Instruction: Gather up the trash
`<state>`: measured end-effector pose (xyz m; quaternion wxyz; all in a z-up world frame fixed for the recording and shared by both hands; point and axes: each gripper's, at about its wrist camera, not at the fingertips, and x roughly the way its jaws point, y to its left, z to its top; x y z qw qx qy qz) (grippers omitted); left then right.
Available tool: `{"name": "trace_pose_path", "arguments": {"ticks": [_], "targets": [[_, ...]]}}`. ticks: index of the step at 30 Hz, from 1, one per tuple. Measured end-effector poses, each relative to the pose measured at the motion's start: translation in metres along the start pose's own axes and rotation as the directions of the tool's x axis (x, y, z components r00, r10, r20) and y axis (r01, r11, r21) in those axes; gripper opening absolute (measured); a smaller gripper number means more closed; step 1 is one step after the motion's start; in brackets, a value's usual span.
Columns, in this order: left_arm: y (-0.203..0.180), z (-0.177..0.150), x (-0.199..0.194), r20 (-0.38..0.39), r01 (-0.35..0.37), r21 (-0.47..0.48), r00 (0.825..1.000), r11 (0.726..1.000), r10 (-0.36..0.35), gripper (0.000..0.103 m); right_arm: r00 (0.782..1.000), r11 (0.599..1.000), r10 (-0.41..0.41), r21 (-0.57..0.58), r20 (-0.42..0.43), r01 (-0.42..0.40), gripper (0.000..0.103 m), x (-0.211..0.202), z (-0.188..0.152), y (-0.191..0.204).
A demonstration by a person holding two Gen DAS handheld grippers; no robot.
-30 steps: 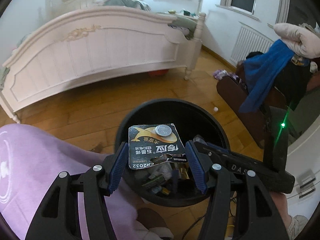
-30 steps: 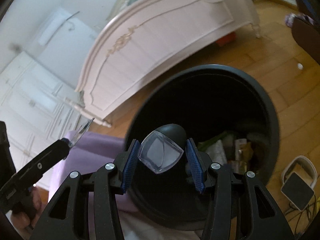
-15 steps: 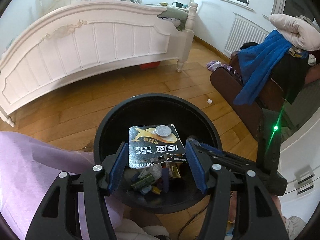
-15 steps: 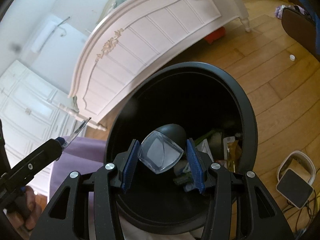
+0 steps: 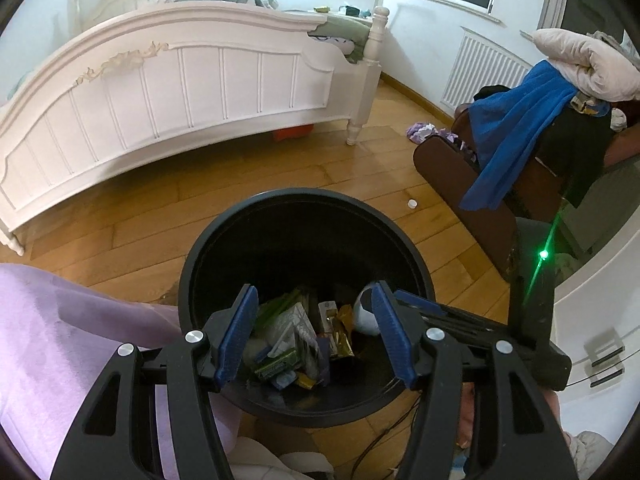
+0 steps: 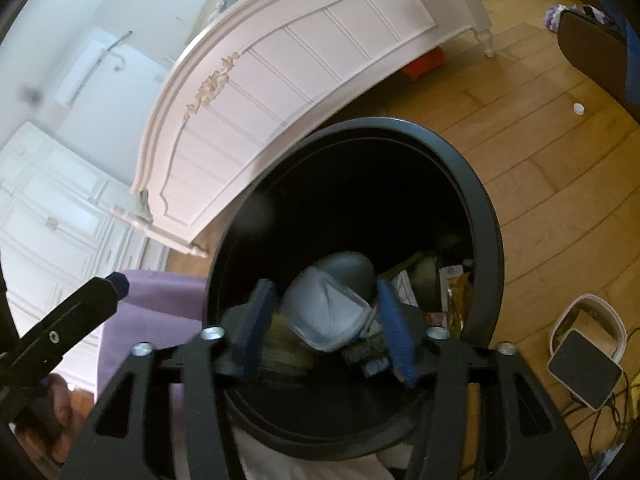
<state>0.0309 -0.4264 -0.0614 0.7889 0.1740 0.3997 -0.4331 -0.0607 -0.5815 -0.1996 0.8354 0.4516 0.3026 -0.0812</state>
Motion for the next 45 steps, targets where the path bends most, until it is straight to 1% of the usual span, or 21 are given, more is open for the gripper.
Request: {"name": "trace_pose_path", "arguments": {"ticks": [1, 2, 3, 6, 11, 13, 16, 19, 23, 25, 26, 28, 29, 32, 34, 35, 36, 37, 39, 41, 45], "targets": [[0.000, -0.001, -0.004, 0.009, 0.001, -0.002, 1.000, 1.000, -0.001, 0.070, 1.000, 1.000, -0.001, -0.004, 0.003, 0.001, 0.065, -0.002, 0.000, 0.002], [0.002, -0.002, -0.007, 0.019, 0.001, -0.004, 1.000, 1.000, -0.001, 0.078, 1.000, 1.000, -0.005, -0.009, 0.004, 0.005, 0.066, -0.003, -0.001, 0.005], [0.002, -0.003, -0.011, 0.031, 0.002, -0.006, 1.000, 1.000, -0.002, 0.083, 1.000, 1.000, -0.008, -0.011, 0.005, 0.008, 0.070, -0.005, -0.001, 0.007], [0.005, -0.007, -0.026, 0.064, -0.001, -0.010, 0.998, 1.000, 0.001, 0.088, 1.000, 1.000, -0.006, -0.026, 0.009, 0.006, 0.071, -0.009, -0.003, 0.017], [0.021, -0.018, -0.058, 0.138, -0.027, -0.037, 0.990, 0.999, 0.031, 0.095, 1.000, 0.997, 0.002, -0.078, 0.008, -0.001, 0.074, -0.015, -0.007, 0.045], [0.030, -0.024, -0.071, 0.162, -0.042, -0.057, 0.985, 0.997, 0.051, 0.095, 1.000, 0.993, 0.007, -0.116, 0.003, -0.006, 0.074, -0.017, -0.010, 0.062], [0.050, -0.038, -0.097, 0.205, -0.081, -0.104, 0.973, 0.991, 0.101, 0.097, 1.000, 0.983, 0.020, -0.185, -0.005, -0.020, 0.074, -0.018, -0.018, 0.095], [0.075, -0.055, -0.125, 0.245, -0.126, -0.169, 0.955, 0.977, 0.166, 0.097, 0.999, 0.961, 0.043, -0.271, -0.011, -0.044, 0.074, -0.019, -0.027, 0.137], [0.112, -0.083, -0.162, 0.269, -0.191, -0.262, 0.927, 0.946, 0.261, 0.097, 0.997, 0.918, 0.080, -0.388, -0.022, -0.082, 0.074, -0.019, -0.046, 0.198], [0.127, -0.097, -0.179, 0.277, -0.219, -0.300, 0.911, 0.928, 0.304, 0.097, 0.994, 0.892, 0.104, -0.438, -0.038, -0.110, 0.077, -0.017, -0.059, 0.230], [0.138, -0.108, -0.191, 0.282, -0.246, -0.326, 0.896, 0.913, 0.342, 0.097, 0.992, 0.878, 0.117, -0.462, -0.047, -0.125, 0.079, -0.014, -0.066, 0.245], [0.150, -0.120, -0.205, 0.280, -0.291, -0.355, 0.874, 0.889, 0.398, 0.097, 0.989, 0.852, 0.128, -0.503, -0.068, -0.145, 0.079, -0.009, -0.081, 0.273], [0.159, -0.129, -0.215, 0.278, -0.322, -0.378, 0.855, 0.868, 0.439, 0.097, 0.989, 0.841, 0.128, -0.520, -0.076, -0.149, 0.079, -0.007, -0.087, 0.285], [0.179, -0.150, -0.234, 0.270, -0.380, -0.433, 0.810, 0.817, 0.520, 0.097, 0.989, 0.805, 0.118, -0.574, -0.095, -0.151, 0.079, 0.004, -0.112, 0.322], [0.191, -0.164, -0.246, 0.260, -0.409, -0.466, 0.784, 0.785, 0.563, 0.097, 0.990, 0.775, 0.116, -0.617, -0.079, -0.140, 0.079, 0.008, -0.128, 0.344], [0.197, -0.171, -0.251, 0.255, -0.424, -0.485, 0.768, 0.765, 0.587, 0.097, 0.991, 0.761, 0.115, -0.636, -0.064, -0.130, 0.079, 0.009, -0.135, 0.354], [0.201, -0.178, -0.256, 0.252, -0.434, -0.501, 0.755, 0.749, 0.606, 0.097, 0.993, 0.746, 0.110, -0.657, -0.041, -0.110, 0.084, 0.009, -0.143, 0.363], [0.206, -0.184, -0.261, 0.245, -0.445, -0.519, 0.741, 0.730, 0.625, 0.097, 0.992, 0.732, 0.121, -0.673, -0.021, -0.103, 0.086, 0.009, -0.150, 0.371], [0.210, -0.192, -0.266, 0.238, -0.451, -0.537, 0.730, 0.713, 0.641, 0.097, 0.990, 0.717, 0.142, -0.691, 0.015, -0.093, 0.088, 0.007, -0.160, 0.381], [0.216, -0.202, -0.271, 0.234, -0.460, -0.552, 0.716, 0.696, 0.658, 0.097, 0.986, 0.705, 0.160, -0.705, 0.054, -0.076, 0.093, 0.006, -0.167, 0.390], [0.223, -0.212, -0.278, 0.240, -0.455, -0.566, 0.707, 0.688, 0.665, 0.097, 0.978, 0.695, 0.180, -0.717, 0.105, -0.051, 0.094, 0.005, -0.173, 0.397]]}}
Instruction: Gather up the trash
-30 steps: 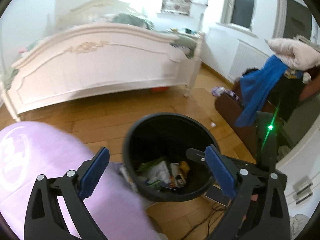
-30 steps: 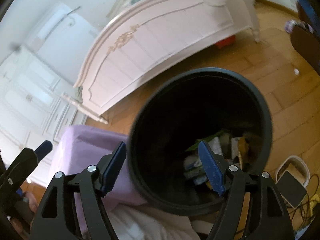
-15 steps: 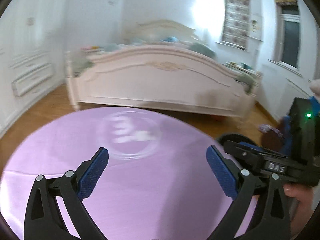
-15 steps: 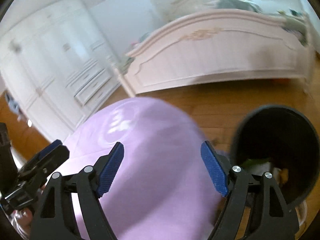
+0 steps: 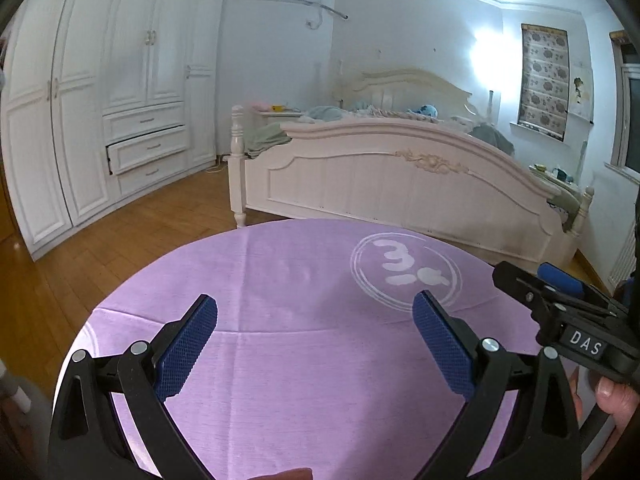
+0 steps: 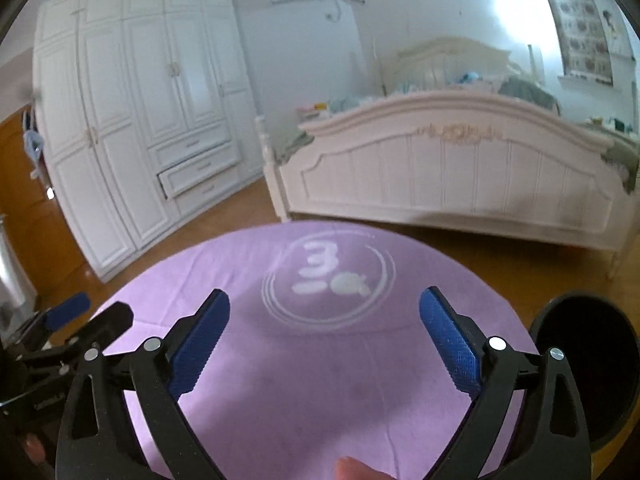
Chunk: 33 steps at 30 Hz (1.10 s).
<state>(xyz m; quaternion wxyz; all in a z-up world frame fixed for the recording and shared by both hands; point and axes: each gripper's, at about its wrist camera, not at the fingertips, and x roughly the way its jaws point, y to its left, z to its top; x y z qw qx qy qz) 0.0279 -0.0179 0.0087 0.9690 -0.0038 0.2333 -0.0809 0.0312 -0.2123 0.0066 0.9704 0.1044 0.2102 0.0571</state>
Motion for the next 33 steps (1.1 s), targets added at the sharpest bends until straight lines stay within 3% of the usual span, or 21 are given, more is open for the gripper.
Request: {"name": "trace_pose_path", "arguments": {"ticks": [14, 33], "targets": [[0.010, -0.005, -0.003, 0.001, -0.007, -0.032, 1.000, 0.999, 0.007, 0.097, 0.990, 0.997, -0.031, -0.066, 0.137, 0.040, 0.098, -0.005, -0.015, 0.018], [0.010, -0.012, -0.002, -0.034, -0.008, -0.033, 0.999, 0.999, 0.006, 0.097, 0.990, 0.999, -0.021, -0.043, 0.142, 0.028, 0.098, -0.006, -0.020, 0.014]]}}
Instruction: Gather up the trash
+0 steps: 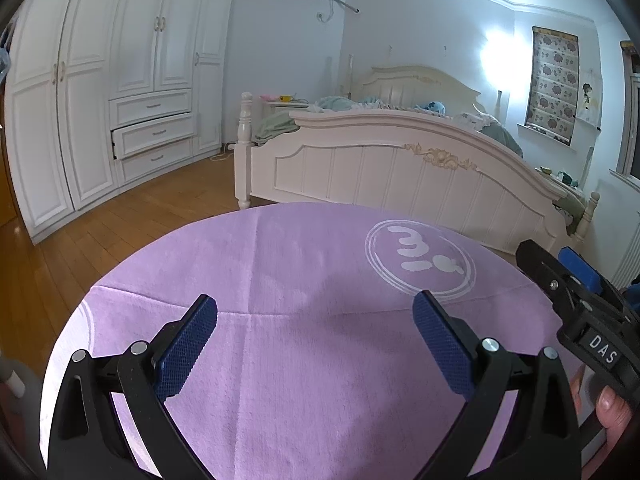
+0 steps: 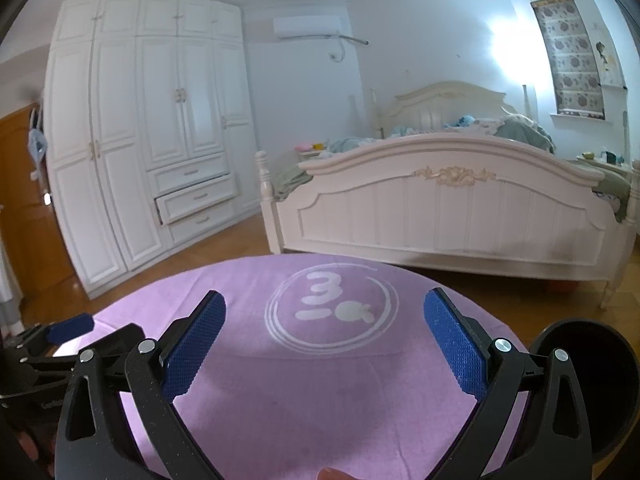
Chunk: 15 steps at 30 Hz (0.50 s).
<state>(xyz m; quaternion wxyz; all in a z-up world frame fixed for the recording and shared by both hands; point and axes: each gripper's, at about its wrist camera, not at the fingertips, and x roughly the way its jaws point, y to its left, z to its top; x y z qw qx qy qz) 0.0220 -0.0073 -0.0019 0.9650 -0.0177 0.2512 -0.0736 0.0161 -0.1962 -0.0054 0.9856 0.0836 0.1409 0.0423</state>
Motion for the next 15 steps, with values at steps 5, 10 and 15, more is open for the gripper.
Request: {"name": "trace_pose_path", "arguments": {"ticks": [5, 10, 15], "targets": [[0.0002, -0.0015, 0.0012, -0.006, 0.001, 0.002, 1.000, 1.000, -0.001, 0.097, 1.000, 1.000, 0.002, 0.001, 0.000, -0.002, 0.098, 0.0005, -0.0009, 0.0007], [0.0004, -0.0022, 0.0013, -0.009, 0.000, 0.002, 1.000, 1.000, 0.000, 0.097, 1.000, 1.000, 0.004, 0.002, -0.001, -0.004, 0.098, 0.0011, -0.0008, 0.0021], [0.0013, -0.0028, 0.0023, -0.013, 0.001, 0.002, 1.000, 1.000, -0.001, 0.097, 1.000, 1.000, 0.004, 0.003, -0.002, -0.004, 0.098, 0.0014, -0.0009, 0.0029]]}}
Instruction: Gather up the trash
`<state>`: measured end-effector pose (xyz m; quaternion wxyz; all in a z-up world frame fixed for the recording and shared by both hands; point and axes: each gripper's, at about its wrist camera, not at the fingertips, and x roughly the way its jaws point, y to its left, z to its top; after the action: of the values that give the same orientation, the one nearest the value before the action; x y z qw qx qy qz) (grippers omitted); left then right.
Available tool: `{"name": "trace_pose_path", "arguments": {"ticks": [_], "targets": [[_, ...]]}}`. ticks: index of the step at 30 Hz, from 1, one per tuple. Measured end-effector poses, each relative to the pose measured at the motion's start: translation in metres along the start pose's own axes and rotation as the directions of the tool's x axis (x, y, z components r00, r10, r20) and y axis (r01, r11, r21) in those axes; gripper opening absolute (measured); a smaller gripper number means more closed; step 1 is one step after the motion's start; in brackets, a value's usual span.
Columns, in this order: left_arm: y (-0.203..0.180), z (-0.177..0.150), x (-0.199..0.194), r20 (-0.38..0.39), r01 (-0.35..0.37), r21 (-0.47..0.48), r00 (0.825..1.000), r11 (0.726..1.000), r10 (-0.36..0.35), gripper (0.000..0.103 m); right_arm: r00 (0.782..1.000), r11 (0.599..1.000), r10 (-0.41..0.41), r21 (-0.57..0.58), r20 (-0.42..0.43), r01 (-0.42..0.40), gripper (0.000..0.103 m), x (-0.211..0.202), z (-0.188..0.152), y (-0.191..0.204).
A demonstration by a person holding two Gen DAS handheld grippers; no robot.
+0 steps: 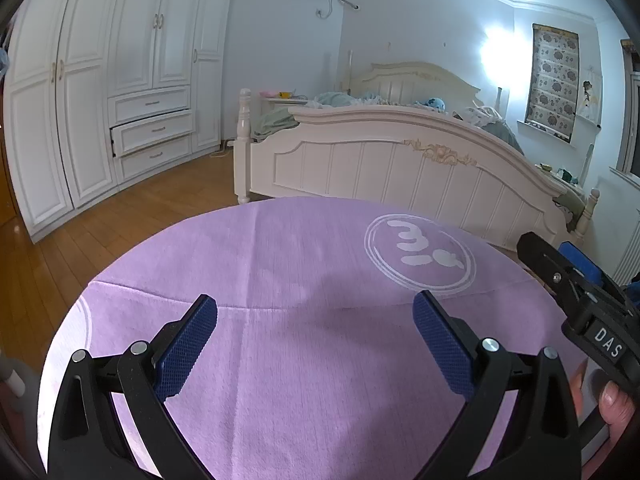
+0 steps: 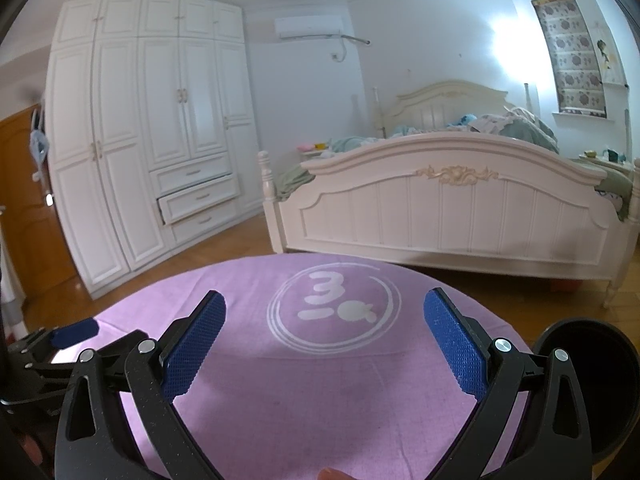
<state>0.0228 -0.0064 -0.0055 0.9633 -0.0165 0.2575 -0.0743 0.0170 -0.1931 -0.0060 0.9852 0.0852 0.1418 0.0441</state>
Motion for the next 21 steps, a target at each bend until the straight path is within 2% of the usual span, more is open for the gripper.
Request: {"name": "trace_pose_path", "arguments": {"ticks": [21], "targets": [[-0.0039, -0.0072, 0.0007, -0.007, -0.011, -0.015, 1.000, 1.000, 0.011, 0.097, 1.000, 1.000, -0.001, 0.001, 0.000, 0.001, 0.098, 0.0001, 0.0000, 0.0017]]}}
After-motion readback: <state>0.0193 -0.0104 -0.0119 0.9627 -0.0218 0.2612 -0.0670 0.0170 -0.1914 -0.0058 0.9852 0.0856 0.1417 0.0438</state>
